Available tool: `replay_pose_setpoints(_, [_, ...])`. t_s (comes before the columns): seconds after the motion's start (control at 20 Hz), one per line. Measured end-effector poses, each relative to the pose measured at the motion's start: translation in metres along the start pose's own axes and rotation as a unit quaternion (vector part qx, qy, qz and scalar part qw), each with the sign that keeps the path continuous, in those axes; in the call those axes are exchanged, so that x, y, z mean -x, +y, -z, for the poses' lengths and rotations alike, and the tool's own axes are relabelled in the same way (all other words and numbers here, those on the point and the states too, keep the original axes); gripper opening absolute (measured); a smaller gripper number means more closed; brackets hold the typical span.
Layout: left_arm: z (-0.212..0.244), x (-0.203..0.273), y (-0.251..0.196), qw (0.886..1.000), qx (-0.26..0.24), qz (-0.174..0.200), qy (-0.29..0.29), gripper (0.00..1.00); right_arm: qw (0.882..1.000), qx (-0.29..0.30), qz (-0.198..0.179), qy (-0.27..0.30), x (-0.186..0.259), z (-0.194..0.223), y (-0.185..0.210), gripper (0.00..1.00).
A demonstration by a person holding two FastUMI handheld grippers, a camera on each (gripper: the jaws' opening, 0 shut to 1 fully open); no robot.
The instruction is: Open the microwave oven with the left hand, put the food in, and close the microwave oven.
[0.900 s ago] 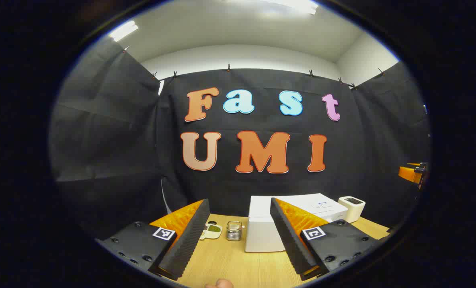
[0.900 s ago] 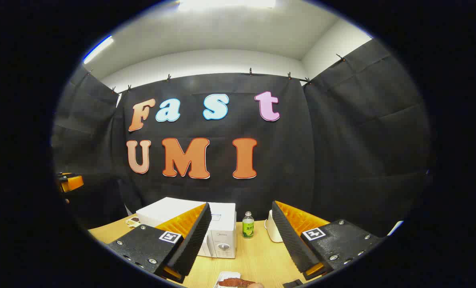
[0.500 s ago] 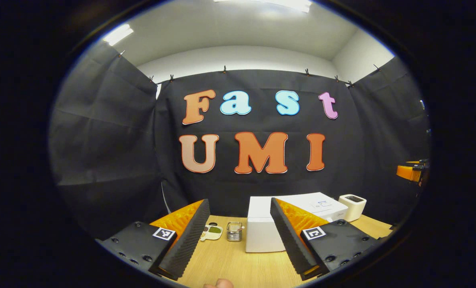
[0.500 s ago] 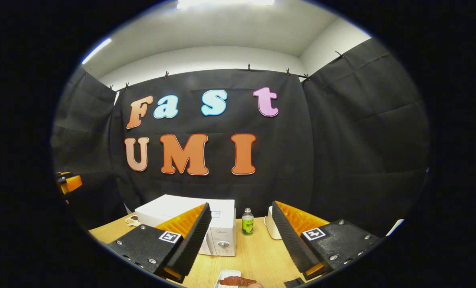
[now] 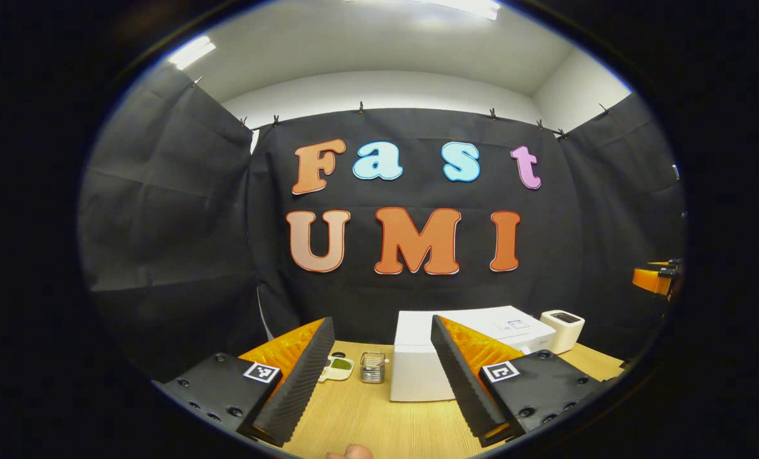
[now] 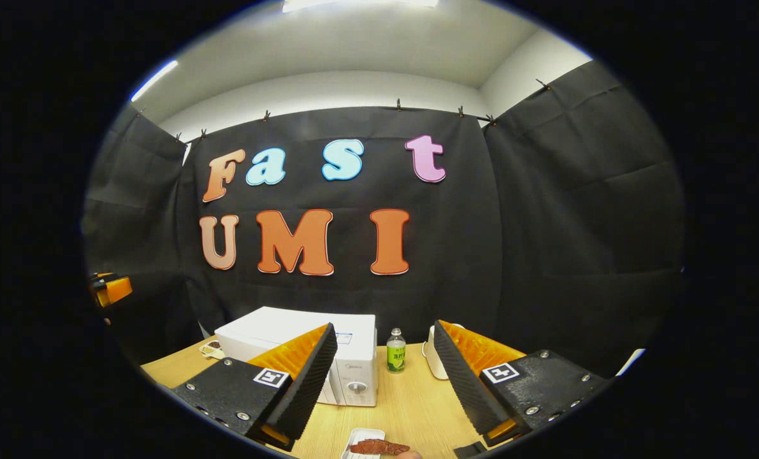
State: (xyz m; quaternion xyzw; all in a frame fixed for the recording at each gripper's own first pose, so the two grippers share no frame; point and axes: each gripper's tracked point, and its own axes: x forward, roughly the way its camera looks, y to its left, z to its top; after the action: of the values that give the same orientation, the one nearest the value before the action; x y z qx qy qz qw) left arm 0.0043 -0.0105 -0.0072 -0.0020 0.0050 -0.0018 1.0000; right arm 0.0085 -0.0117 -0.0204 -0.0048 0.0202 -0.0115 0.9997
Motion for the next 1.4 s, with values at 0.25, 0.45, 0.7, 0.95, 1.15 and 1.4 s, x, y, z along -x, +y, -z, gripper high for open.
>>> replay_pose_setpoints(0.25, [0.011, -0.004, -0.036, 1.000, -0.003, 0.019, -0.003, 0.99, 1.000, -0.002, 0.005, 0.002, -0.003, 0.009, -0.009, 0.95])
replay_pose_setpoints(0.45, [0.027, -0.016, -0.083, 0.999, -0.001, 0.048, -0.001, 0.98, 1.000, -0.011, 0.014, 0.003, -0.004, 0.012, -0.025, 0.94])
replay_pose_setpoints(0.7, [0.071, -0.041, -0.156, 0.995, 0.032, 0.094, 0.018, 0.97, 1.000, -0.016, 0.019, 0.000, -0.001, 0.012, -0.042, 0.94])
replay_pose_setpoints(0.95, [0.129, -0.070, -0.220, 0.992, 0.053, 0.106, 0.032, 0.99, 1.000, -0.009, 0.028, -0.001, 0.003, 0.009, -0.059, 0.94])
replay_pose_setpoints(1.15, [0.174, -0.092, -0.264, 0.991, 0.050, 0.112, 0.044, 0.99, 0.999, -0.017, 0.030, 0.006, 0.008, 0.013, -0.070, 0.94])
replay_pose_setpoints(1.4, [0.211, -0.122, -0.292, 0.995, -0.006, 0.094, 0.029, 1.00, 0.999, -0.035, 0.033, 0.009, 0.007, 0.021, -0.084, 0.95])
